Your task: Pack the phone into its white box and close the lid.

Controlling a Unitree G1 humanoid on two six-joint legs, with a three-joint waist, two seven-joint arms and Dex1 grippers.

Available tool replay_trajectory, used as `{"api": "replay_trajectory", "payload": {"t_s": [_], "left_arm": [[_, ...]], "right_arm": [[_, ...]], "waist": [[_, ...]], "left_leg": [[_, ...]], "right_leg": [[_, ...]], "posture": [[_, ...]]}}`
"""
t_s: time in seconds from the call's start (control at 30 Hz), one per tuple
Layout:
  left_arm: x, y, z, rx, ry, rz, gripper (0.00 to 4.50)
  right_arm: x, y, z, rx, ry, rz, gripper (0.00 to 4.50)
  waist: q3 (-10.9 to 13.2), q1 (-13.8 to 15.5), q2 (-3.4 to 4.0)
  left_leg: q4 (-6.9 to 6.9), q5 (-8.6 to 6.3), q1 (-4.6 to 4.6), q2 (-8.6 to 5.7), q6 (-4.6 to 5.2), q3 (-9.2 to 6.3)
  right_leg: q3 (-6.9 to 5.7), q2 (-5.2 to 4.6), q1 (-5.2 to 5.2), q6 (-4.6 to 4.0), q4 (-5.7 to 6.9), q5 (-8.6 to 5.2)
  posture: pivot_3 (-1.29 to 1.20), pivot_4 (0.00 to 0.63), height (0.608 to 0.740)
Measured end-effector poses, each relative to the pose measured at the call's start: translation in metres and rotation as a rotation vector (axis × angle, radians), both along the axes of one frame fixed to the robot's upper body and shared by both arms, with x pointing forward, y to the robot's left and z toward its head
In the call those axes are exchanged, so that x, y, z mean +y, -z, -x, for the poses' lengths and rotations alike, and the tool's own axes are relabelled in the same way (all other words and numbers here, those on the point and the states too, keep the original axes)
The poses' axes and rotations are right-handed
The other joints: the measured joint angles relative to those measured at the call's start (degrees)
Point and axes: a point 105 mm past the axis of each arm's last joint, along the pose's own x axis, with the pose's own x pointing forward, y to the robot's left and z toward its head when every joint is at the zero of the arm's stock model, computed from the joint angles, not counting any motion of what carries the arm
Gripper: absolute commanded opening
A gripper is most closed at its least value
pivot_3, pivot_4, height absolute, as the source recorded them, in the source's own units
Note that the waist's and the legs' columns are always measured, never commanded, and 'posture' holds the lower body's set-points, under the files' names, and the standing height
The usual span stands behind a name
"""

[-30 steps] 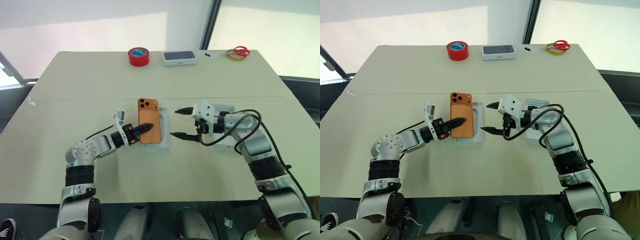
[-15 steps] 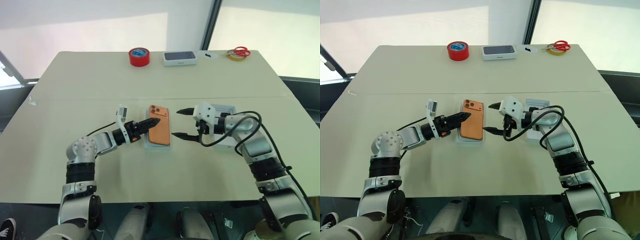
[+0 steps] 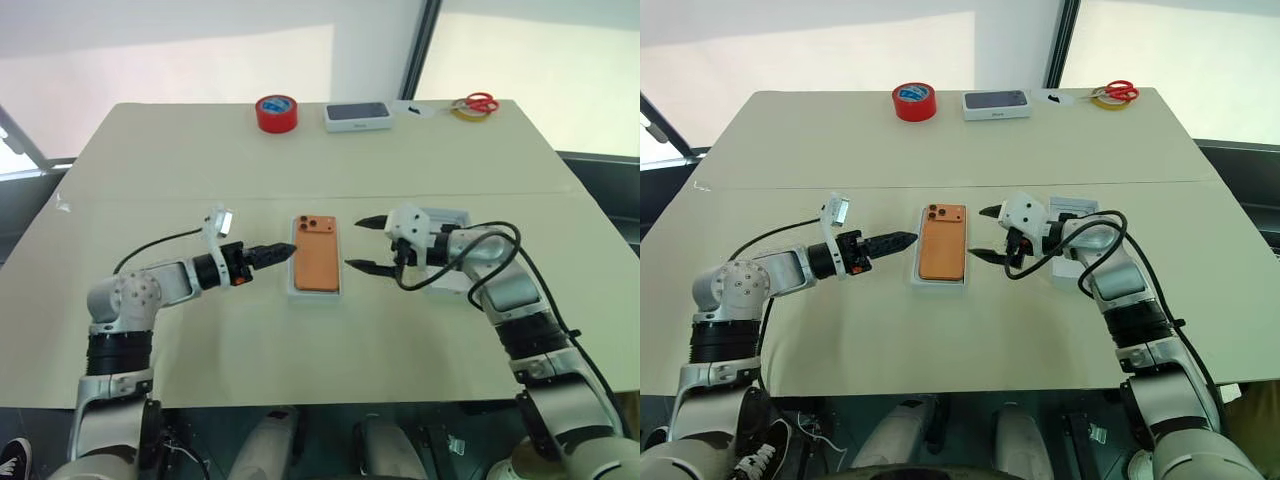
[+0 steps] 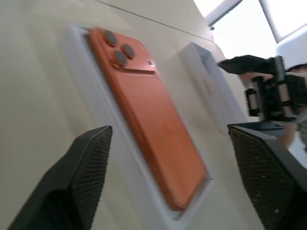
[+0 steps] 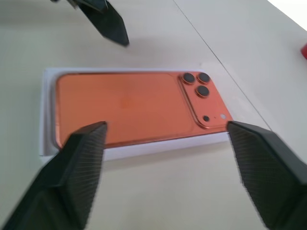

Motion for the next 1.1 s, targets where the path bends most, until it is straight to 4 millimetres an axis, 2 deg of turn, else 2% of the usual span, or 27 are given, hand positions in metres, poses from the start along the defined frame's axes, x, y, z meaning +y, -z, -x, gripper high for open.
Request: {"api": "replay_trajectory", "payload": {"t_s": [0.07, 0.13, 0.17, 0.2, 0.4, 0.7, 0.9, 1.1], "left_arm": [[0.013, 0.005, -0.01, -0.121, -0.059, -0.167, 1.84], [0.013, 0.011, -0.013, -0.186, -0.055, -0.238, 0.83], [0.011, 0.014, -0.014, -0.202, -0.048, -0.257, 0.37], [0.008, 0.017, -0.015, -0.219, -0.036, -0.28, 0.03], [0.002, 0.04, -0.017, -0.211, -0.013, -0.376, 0.03], [-0.01, 0.041, -0.017, -0.248, 0.07, -0.489, 0.03], [-0.034, 0.042, -0.015, -0.25, 0.133, -0.463, 0.03], [-0.064, 0.043, -0.013, -0.263, 0.195, -0.431, 0.03]], "right_arm": [[-0.003, 0.003, -0.009, -0.044, 0.05, 0.038, 1.53], [-0.004, 0.008, -0.013, -0.059, 0.081, 0.05, 0.49], [0.0, 0.01, -0.014, -0.061, 0.081, 0.051, 0.06], [0.005, 0.014, -0.013, -0.068, 0.067, 0.07, 0.0], [0.013, 0.024, -0.01, -0.125, 0.032, 0.172, 0.0], [0.012, 0.035, -0.01, -0.138, 0.023, 0.259, 0.0], [0.012, 0.048, -0.005, -0.115, -0.002, 0.303, 0.0], [-0.01, 0.047, 0.003, -0.104, 0.006, 0.347, 0.0]], "waist": [[0.0, 0.03, 0.01], [0.0, 0.14, 0.01], [0.0, 0.12, 0.01], [0.0, 0.13, 0.02], [0.01, 0.02, 0.03], [-0.02, 0.14, 0.06], [-0.03, 0.45, 0.06], [-0.03, 1.91, 0.08]], "left_leg": [[-0.04, 0.0, 0.0, 0.0, -0.01, 0.04], [-0.09, 0.0, -0.01, -0.01, 0.0, 0.03], [-0.1, 0.0, -0.01, -0.01, 0.0, 0.03], [-0.11, 0.0, -0.01, -0.01, 0.0, 0.02], [-0.11, 0.0, -0.01, -0.01, 0.0, 0.02], [-0.09, 0.0, 0.05, -0.02, 0.0, 0.0], [-0.04, 0.0, 0.06, -0.06, 0.01, -0.03], [0.13, -0.06, 0.06, -0.13, 0.1, -0.08]], "right_leg": [[0.03, -0.01, 0.0, -0.01, -0.01, 0.0], [0.03, -0.01, -0.03, -0.01, -0.04, 0.0], [0.03, -0.01, -0.05, -0.01, -0.04, 0.0], [0.03, -0.01, -0.06, -0.01, -0.03, 0.0], [0.03, 0.01, -0.09, 0.0, 0.02, 0.0], [0.01, 0.02, 0.0, 0.01, 0.02, 0.0], [-0.03, 0.0, 0.06, 0.01, 0.02, 0.0], [-0.12, -0.05, 0.22, 0.01, -0.06, 0.0]], "posture": [[0.0, 0.15, 0.736], [0.0, 0.15, 0.736], [0.0, 0.15, 0.736], [0.0, 0.15, 0.736], [0.0, 0.15, 0.736], [0.0, 0.15, 0.736], [0.0, 0.15, 0.736], [0.0, 0.15, 0.736]]}}
